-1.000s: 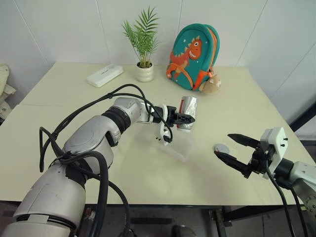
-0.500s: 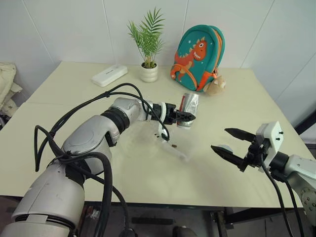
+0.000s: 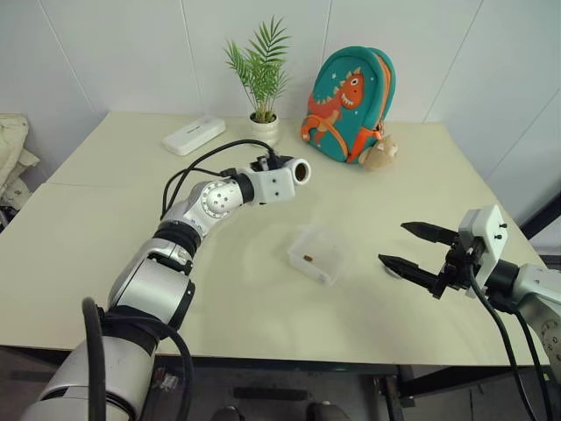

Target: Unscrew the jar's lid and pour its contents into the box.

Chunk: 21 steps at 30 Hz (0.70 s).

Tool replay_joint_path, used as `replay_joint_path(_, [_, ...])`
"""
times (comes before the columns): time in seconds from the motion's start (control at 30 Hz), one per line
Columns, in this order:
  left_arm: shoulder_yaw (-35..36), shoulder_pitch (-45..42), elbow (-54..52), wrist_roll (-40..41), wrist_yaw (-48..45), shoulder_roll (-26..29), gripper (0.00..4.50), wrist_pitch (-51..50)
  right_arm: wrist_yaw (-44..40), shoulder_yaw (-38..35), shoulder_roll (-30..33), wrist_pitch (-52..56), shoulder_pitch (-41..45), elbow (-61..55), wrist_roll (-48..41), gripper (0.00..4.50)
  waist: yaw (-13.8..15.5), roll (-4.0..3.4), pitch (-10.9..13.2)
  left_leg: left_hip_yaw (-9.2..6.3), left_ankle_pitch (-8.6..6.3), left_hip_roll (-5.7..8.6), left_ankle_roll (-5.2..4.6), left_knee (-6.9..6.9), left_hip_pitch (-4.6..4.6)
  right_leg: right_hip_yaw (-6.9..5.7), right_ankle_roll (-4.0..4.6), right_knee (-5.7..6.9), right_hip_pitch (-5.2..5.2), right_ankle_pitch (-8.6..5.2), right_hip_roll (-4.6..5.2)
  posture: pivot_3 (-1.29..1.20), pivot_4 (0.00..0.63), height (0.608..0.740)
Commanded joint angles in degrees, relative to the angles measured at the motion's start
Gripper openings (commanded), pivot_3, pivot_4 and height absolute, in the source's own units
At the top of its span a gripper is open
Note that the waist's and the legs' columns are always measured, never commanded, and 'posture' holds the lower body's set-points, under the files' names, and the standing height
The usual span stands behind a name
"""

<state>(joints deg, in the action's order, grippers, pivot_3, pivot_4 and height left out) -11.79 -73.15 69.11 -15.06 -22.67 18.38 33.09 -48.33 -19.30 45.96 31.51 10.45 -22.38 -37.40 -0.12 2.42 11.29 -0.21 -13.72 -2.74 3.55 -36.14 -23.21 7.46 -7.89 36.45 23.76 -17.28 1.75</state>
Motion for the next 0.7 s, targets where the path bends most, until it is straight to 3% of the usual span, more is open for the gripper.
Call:
replay_joint_path(0.03, [13.41,1.77,-5.51,18.33,-10.77,-1.84,2.01,-13.27,-1.6,0.36,1.5,0.31,1.76,0.52,-0.83,4.46,-0.07,0.01,0.0,-0.01,0.0,0.0,0.0,-0.05,-0.01,0.0,-0.01,0.05,0.0,0.01,-0.01,0.0,0.15,0.74])
replay_joint_path(0.13, [18.38,4.82,-8.23,23.86,-14.11,-2.12,2.01,-20.5,-2.78,1.32,2.04,0.63,3.47,1.77,-0.8,4.46,-0.42,0.0,0.0,-0.06,0.02,0.0,-0.04,-0.13,0.04,0.01,-0.04,0.21,-0.03,0.03,-0.04,0.0,0.15,0.74])
replay_joint_path(0.3, [20.26,9.11,-10.39,26.09,-17.42,-2.25,2.01,-25.95,-4.41,2.57,2.44,0.73,5.97,4.03,-0.08,4.46,-0.83,0.01,0.0,-0.11,0.04,0.0,-0.04,-0.36,0.1,0.02,-0.04,0.47,-0.06,0.04,-0.06,0.0,0.15,0.74])
replay_joint_path(0.67, [19.61,14.03,-7.17,24.51,-21.23,-2.67,2.01,-24.14,-6.37,3.07,2.9,1.74,7.31,4.6,-0.37,4.46,-1.63,0.01,0.0,-0.13,0.03,0.0,-0.05,-0.48,0.06,0.04,-0.05,0.47,-0.08,0.09,-0.06,0.0,0.15,0.74])
replay_joint_path(0.7, [19.51,14.24,-7.19,24.46,-21.57,-2.68,2.36,-24.11,-6.34,2.93,2.94,1.9,7.14,4.36,-0.44,4.49,-1.63,0.0,0.0,-0.14,0.03,0.0,-0.05,-0.48,0.06,0.04,-0.05,0.47,-0.08,0.09,-0.06,0.0,0.15,0.74])
